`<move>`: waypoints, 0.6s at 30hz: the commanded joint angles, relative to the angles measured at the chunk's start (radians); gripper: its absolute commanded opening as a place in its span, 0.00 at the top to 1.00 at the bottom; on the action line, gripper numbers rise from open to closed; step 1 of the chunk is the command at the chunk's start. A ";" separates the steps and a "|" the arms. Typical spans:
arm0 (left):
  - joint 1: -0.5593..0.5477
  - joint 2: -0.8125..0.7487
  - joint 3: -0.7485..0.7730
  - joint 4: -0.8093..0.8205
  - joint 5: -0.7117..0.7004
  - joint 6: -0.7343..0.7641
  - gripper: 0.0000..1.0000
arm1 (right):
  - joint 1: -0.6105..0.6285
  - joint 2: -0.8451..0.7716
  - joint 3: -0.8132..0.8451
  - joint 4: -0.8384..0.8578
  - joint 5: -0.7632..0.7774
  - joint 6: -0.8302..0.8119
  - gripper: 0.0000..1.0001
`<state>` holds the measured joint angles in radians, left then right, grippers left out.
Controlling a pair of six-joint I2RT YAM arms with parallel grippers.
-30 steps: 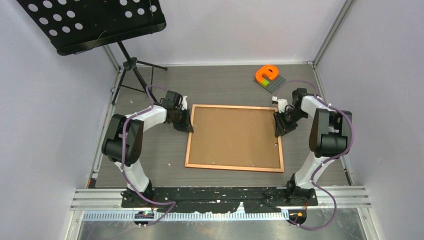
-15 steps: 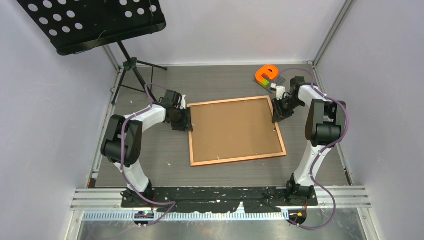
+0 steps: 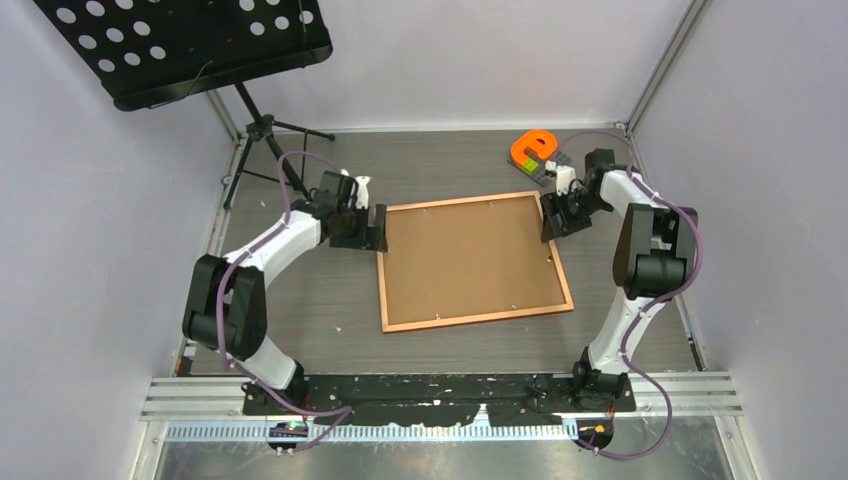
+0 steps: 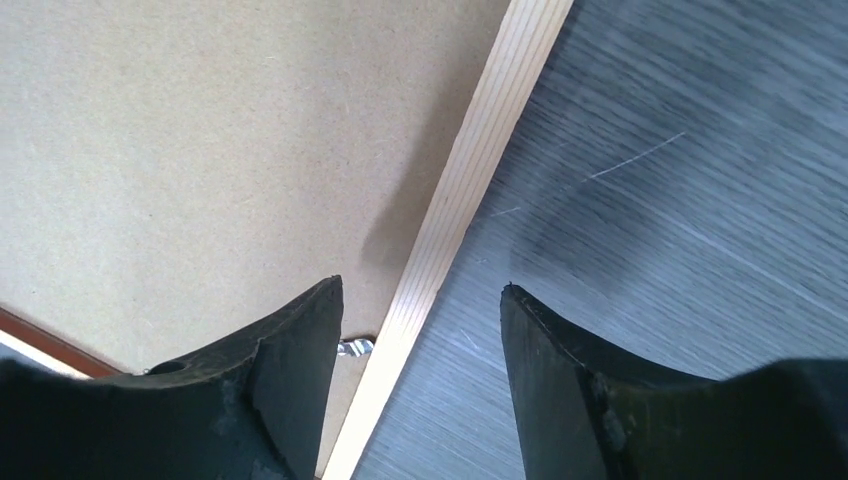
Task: Put the photo into the frame
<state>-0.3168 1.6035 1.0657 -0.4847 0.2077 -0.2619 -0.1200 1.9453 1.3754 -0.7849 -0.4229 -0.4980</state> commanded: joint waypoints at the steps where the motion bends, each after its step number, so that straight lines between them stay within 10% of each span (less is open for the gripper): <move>1: -0.065 -0.058 0.045 -0.010 -0.001 0.093 0.15 | -0.005 -0.122 -0.013 0.016 -0.017 0.008 0.33; 18: -0.548 -0.003 0.082 -0.051 -0.106 0.436 0.21 | -0.005 -0.540 -0.393 0.129 -0.037 -0.098 0.30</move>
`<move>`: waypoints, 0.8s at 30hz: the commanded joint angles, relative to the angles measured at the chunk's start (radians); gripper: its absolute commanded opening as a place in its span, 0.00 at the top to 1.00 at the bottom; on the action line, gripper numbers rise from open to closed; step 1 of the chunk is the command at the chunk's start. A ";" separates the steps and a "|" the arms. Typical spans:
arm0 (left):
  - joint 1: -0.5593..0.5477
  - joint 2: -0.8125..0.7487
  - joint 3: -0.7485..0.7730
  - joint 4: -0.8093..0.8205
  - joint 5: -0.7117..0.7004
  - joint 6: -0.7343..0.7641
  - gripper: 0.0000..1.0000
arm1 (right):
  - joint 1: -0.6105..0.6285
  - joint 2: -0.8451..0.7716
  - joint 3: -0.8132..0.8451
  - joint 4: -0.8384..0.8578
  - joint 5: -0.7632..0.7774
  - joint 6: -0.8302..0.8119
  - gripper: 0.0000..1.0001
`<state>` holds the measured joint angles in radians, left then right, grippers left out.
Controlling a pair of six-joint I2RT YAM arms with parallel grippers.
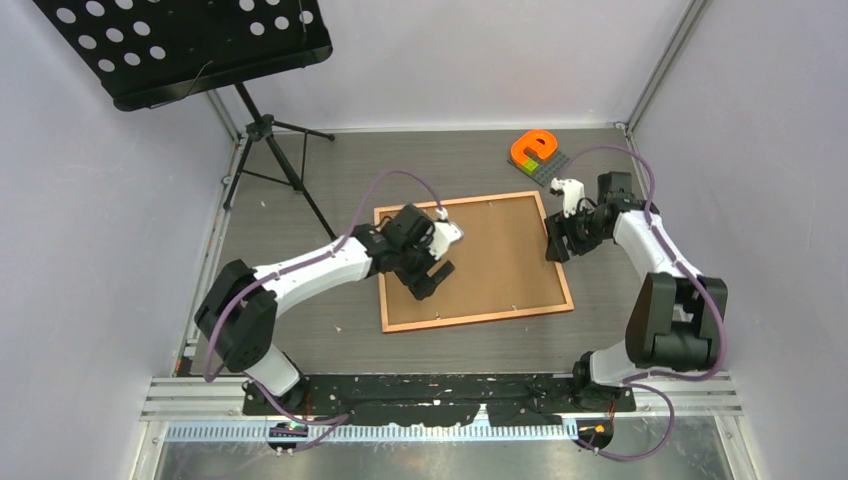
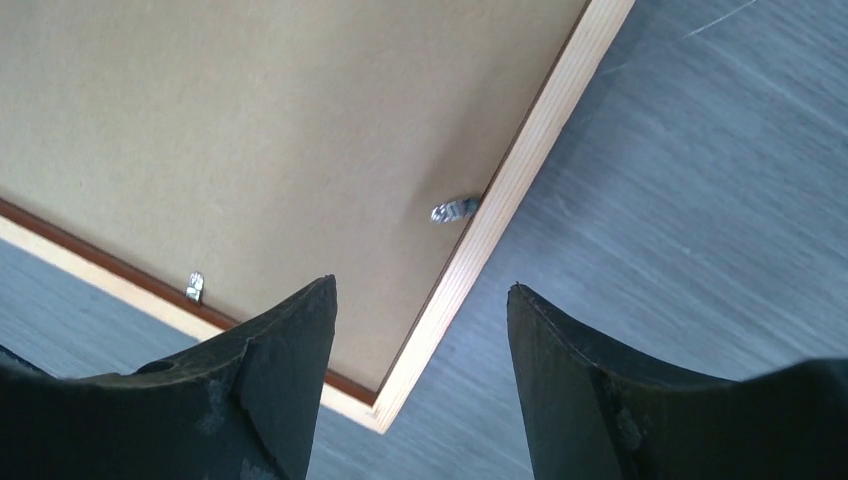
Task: Put the photo into the frame
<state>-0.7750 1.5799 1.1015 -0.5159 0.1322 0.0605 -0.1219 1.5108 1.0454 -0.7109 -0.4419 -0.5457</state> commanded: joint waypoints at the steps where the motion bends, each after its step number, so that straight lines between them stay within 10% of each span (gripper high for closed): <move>1: -0.120 0.031 0.049 -0.021 -0.040 0.123 0.22 | -0.004 -0.129 -0.076 0.059 -0.015 -0.051 0.30; 24: -0.421 0.290 0.240 -0.106 -0.266 0.160 0.49 | -0.115 -0.164 -0.166 0.063 -0.107 -0.026 0.32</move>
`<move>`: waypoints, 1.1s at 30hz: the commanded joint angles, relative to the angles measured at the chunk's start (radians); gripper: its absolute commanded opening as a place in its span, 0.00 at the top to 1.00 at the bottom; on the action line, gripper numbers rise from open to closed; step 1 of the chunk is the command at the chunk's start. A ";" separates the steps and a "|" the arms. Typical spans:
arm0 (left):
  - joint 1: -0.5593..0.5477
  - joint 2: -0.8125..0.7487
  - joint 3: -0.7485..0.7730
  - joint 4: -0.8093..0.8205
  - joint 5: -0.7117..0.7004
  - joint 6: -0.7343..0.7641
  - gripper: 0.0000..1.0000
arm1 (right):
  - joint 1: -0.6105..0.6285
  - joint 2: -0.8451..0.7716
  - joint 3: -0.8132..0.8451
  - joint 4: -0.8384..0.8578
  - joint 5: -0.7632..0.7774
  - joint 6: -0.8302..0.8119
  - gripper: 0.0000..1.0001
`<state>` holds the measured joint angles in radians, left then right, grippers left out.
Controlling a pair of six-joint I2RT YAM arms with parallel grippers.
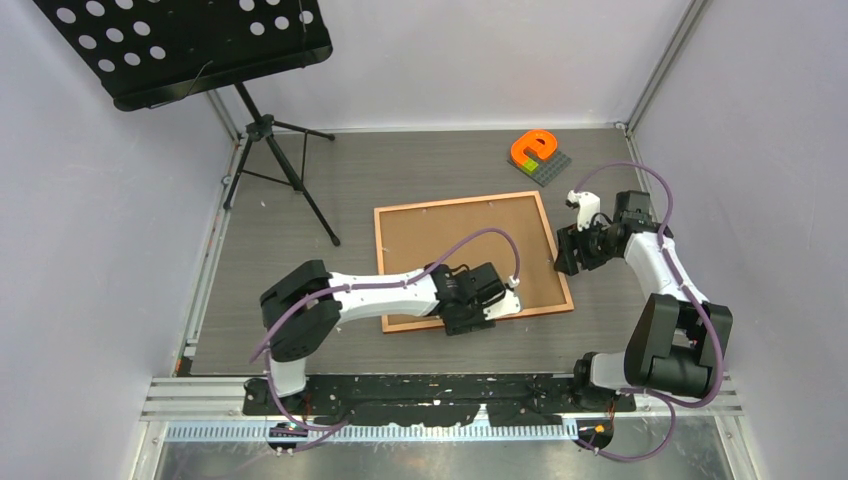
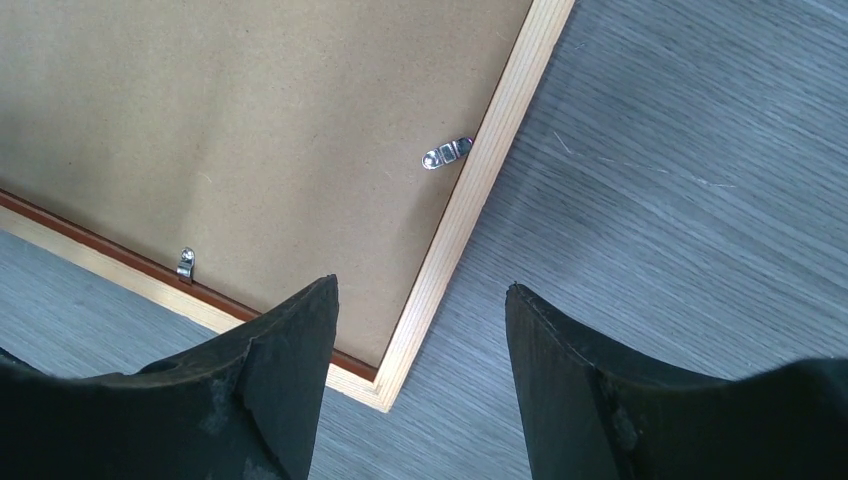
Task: Put the photo into the frame
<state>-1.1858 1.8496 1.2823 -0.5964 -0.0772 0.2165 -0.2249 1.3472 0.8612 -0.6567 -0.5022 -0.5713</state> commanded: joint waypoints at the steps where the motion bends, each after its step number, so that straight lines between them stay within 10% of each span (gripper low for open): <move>1: -0.013 0.027 0.068 -0.032 -0.059 0.001 0.50 | -0.016 0.000 0.017 0.009 -0.049 -0.001 0.32; 33: -0.066 0.108 0.108 -0.099 -0.052 -0.064 0.67 | -0.060 0.028 0.028 -0.014 -0.053 -0.004 0.33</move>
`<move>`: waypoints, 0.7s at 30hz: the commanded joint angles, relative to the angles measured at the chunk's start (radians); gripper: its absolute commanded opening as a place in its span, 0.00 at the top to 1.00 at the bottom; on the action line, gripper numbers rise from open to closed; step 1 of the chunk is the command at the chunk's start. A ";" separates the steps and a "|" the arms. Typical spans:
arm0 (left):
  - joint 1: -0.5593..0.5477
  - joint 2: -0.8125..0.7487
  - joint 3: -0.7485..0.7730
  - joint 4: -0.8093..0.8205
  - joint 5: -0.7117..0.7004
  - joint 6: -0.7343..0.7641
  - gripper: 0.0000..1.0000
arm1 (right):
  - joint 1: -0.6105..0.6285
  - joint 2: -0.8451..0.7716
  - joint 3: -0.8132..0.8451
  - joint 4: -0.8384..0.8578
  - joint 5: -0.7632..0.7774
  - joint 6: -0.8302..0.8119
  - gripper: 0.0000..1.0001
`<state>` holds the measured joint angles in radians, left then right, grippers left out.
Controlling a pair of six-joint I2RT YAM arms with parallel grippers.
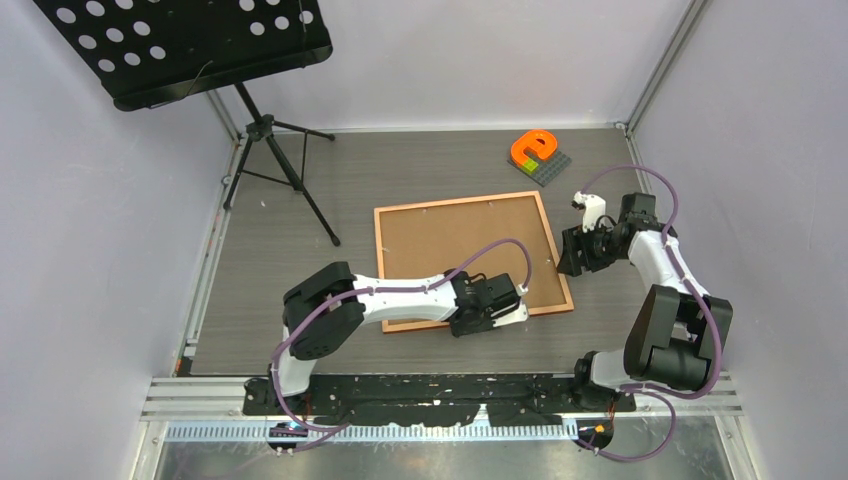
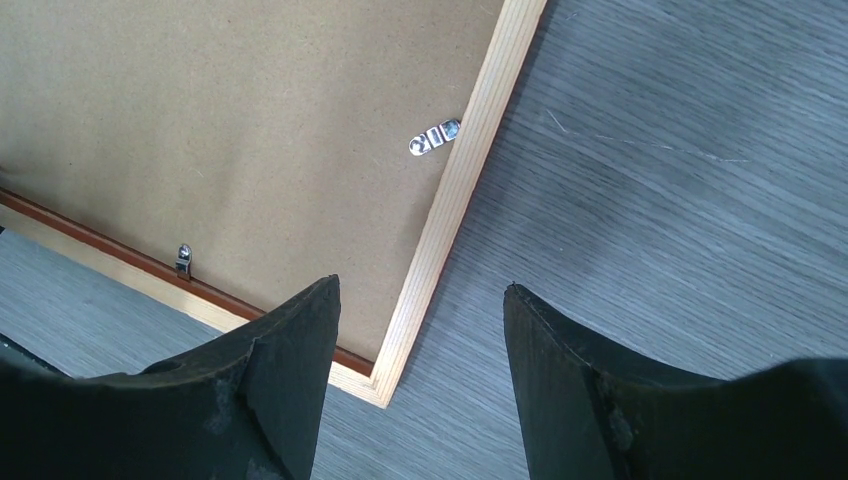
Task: Put the photo into the frame
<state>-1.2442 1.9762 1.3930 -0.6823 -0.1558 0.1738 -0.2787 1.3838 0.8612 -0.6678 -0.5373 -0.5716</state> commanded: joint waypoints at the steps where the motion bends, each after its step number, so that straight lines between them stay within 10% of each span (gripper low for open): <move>1: -0.007 -0.019 -0.004 -0.015 0.031 -0.025 0.67 | -0.007 -0.010 0.030 -0.004 -0.019 -0.005 0.33; 21: -0.003 -0.004 -0.010 -0.020 0.035 -0.036 1.00 | -0.008 -0.135 -0.048 -0.107 -0.071 -0.250 0.27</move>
<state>-1.2472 1.9717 1.3907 -0.6884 -0.1528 0.1558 -0.2836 1.2999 0.8368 -0.7181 -0.5743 -0.6945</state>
